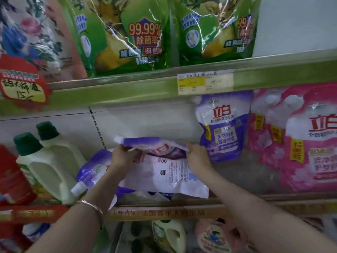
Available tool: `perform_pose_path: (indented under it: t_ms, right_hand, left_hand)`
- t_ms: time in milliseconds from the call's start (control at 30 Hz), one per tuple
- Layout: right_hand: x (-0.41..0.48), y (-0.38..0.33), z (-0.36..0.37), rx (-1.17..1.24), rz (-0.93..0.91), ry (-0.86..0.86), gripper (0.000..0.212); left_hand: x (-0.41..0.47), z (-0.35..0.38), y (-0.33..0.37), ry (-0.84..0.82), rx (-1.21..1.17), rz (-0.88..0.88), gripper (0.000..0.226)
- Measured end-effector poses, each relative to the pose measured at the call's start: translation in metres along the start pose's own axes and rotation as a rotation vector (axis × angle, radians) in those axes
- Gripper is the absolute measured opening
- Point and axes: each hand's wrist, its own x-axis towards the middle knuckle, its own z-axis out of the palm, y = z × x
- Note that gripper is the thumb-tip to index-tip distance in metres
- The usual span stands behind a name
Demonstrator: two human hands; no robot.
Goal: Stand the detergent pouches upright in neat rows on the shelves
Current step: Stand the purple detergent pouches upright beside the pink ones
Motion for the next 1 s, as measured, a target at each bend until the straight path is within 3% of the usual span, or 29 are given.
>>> perform_pose_path:
  t_ms: [67, 167, 233, 433, 567, 733, 1000]
  right_hand:
    - [0.003, -0.008, 0.001, 0.028, -0.034, 0.038, 0.034]
    - [0.004, -0.018, -0.003, 0.023, -0.091, 0.128, 0.022]
    - [0.001, -0.027, -0.006, 0.031, -0.121, 0.202, 0.021]
    - [-0.013, -0.035, -0.019, 0.005, -0.224, 0.458, 0.025]
    - [-0.028, -0.030, -0.039, 0.028, -0.207, 0.545, 0.021]
    - [-0.046, -0.006, -0.074, 0.024, -0.151, 0.613, 0.023]
    - [-0.045, 0.042, -0.126, 0.009, 0.052, 0.647, 0.029]
  left_hand:
    - [0.009, -0.003, -0.005, 0.063, -0.054, 0.008, 0.022]
    - [0.008, -0.006, 0.000, 0.060, -0.247, 0.072, 0.010]
    - [0.003, -0.007, 0.009, 0.069, -0.313, 0.136, 0.016]
    - [-0.029, -0.005, 0.026, 0.098, -0.406, 0.316, 0.008]
    - [-0.047, 0.004, 0.034, 0.037, -0.440, 0.414, 0.010]
    - [-0.064, 0.037, 0.054, -0.096, -0.534, 0.388, 0.025]
    - [-0.065, 0.100, 0.104, -0.218, -0.359, 0.438, 0.015]
